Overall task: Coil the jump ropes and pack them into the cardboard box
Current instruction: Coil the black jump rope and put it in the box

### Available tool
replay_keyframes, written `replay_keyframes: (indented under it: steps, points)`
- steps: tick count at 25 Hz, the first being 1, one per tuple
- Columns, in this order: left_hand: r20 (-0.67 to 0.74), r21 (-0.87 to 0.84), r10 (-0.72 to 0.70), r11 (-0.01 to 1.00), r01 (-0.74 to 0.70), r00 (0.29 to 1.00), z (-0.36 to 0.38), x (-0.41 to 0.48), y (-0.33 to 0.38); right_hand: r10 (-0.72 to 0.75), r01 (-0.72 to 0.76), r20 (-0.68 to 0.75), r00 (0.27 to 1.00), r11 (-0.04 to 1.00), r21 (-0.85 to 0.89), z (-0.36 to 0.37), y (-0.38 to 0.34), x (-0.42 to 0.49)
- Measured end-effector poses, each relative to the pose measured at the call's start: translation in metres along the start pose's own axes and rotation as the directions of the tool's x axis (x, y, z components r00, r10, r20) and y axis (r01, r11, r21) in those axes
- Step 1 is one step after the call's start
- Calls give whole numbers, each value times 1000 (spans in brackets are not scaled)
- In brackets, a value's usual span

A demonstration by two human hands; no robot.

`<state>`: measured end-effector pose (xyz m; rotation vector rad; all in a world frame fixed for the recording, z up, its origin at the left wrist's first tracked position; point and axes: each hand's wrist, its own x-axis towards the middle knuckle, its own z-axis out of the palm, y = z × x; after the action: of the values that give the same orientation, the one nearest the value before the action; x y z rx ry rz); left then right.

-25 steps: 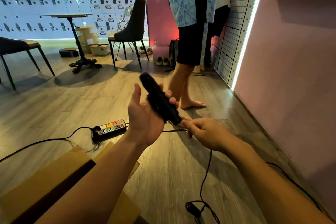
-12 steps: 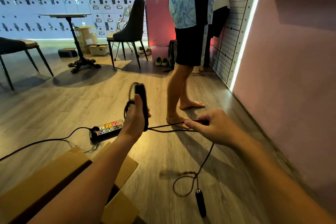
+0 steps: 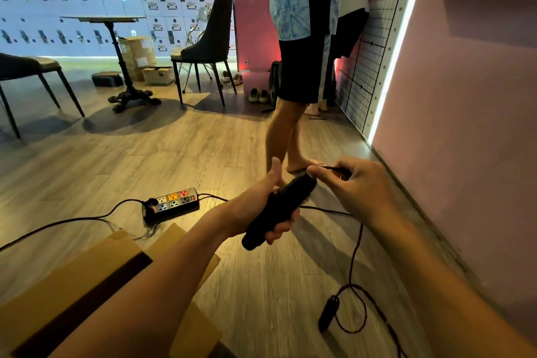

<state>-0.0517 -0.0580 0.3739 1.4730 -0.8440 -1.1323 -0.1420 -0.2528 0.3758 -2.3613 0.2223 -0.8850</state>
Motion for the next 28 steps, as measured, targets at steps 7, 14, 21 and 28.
replay_keyframes:
  steps: [7,14,21,28]
  points:
    - [-365,-695,425,467,-547,828,2,-14,21,86,-133,426,901,988,81,17,-5,-5]
    - [-866,-430,155,254,-866,476,-37,-11,10,98,-112,669,737,993,-22,22,-10,-11]
    - [-960,-192,73,524,-830,269,-67,-12,-12,90,-118,643,761,993,0,20,-15,-8]
    - [-660,394,338,916,-73,671,-44,3,-25,-231,219,242,942,973,73,13,-16,-6]
